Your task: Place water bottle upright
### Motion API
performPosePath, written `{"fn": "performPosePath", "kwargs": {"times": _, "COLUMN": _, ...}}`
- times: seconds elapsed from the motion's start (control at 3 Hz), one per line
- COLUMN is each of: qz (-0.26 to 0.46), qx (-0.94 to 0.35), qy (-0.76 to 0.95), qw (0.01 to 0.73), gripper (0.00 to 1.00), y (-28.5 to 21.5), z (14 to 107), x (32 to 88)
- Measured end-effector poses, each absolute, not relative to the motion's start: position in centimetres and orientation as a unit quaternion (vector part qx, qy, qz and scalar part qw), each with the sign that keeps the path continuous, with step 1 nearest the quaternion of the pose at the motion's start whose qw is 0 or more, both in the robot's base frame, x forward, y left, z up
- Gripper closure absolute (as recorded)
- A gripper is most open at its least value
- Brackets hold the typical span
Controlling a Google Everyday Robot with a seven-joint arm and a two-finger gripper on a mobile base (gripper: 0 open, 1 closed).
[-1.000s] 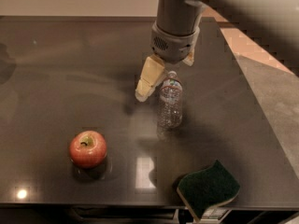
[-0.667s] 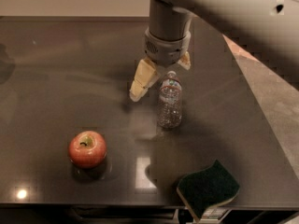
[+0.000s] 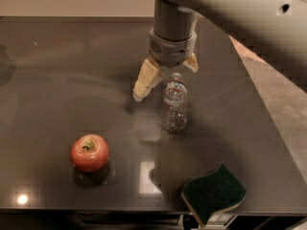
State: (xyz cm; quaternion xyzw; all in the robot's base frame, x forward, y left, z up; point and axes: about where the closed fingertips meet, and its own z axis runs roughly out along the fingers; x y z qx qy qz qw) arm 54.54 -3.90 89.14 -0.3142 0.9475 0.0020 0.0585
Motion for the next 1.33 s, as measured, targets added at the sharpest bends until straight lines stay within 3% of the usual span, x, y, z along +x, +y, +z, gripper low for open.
{"fn": "performPosePath", "kwargs": {"times": 1.33, "qz": -0.004, "qx": -0.083, "qy": 0.996, "qw": 0.035, "gripper": 0.00, "y": -6.9, "z": 86.5, "x": 56.1}}
